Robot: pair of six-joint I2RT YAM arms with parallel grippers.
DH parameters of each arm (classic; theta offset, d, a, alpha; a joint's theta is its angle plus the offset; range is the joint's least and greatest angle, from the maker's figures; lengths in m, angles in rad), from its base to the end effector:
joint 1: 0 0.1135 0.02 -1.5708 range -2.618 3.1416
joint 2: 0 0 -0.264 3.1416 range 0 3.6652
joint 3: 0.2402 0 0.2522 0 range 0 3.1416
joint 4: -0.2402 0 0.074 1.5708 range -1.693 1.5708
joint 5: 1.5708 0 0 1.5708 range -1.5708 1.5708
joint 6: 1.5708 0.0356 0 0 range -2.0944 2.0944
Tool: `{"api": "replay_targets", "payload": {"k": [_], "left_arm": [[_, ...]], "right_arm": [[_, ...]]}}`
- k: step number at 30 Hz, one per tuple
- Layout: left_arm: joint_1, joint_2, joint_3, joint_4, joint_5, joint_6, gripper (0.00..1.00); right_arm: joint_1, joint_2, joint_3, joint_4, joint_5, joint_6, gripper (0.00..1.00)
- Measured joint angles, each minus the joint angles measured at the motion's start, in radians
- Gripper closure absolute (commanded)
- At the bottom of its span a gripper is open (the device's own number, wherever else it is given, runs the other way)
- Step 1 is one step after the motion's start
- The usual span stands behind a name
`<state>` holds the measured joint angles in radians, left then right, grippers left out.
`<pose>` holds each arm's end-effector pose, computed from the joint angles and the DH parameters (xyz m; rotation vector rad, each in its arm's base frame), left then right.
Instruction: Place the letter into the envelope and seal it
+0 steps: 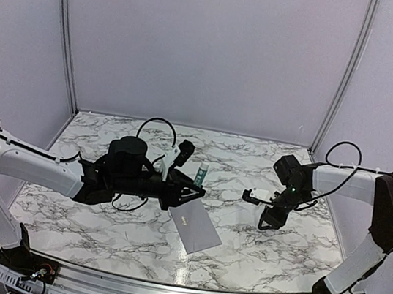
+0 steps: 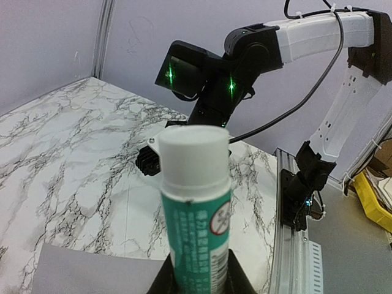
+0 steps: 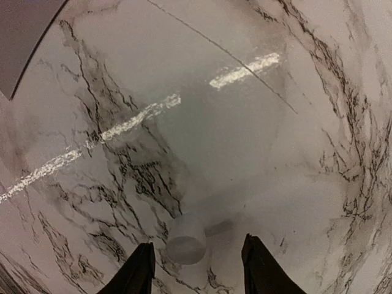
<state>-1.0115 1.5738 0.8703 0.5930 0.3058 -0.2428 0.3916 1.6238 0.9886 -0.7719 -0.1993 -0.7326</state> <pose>0.1786 -0.3055 0.2529 0.9086 1.5815 -1.1746 0.2603 0.1151 0.1726 -1.5855 2.4720 0.2485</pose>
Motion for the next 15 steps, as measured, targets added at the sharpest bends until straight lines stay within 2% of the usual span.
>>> {"api": "replay_targets", "payload": {"k": [5,8,15], "left_arm": [[0.000,0.009,0.000,0.000,0.000,-0.002,0.91],[0.000,0.010,0.000,0.000,0.000,-0.002,0.91],[0.000,0.010,0.000,0.000,0.002,-0.003,0.91]], "right_arm": [[0.004,0.015,0.000,0.005,-0.001,0.003,0.61],[0.005,0.026,0.000,0.005,-0.001,0.006,0.67],[0.010,0.037,0.000,0.005,0.000,0.021,0.72]]}}
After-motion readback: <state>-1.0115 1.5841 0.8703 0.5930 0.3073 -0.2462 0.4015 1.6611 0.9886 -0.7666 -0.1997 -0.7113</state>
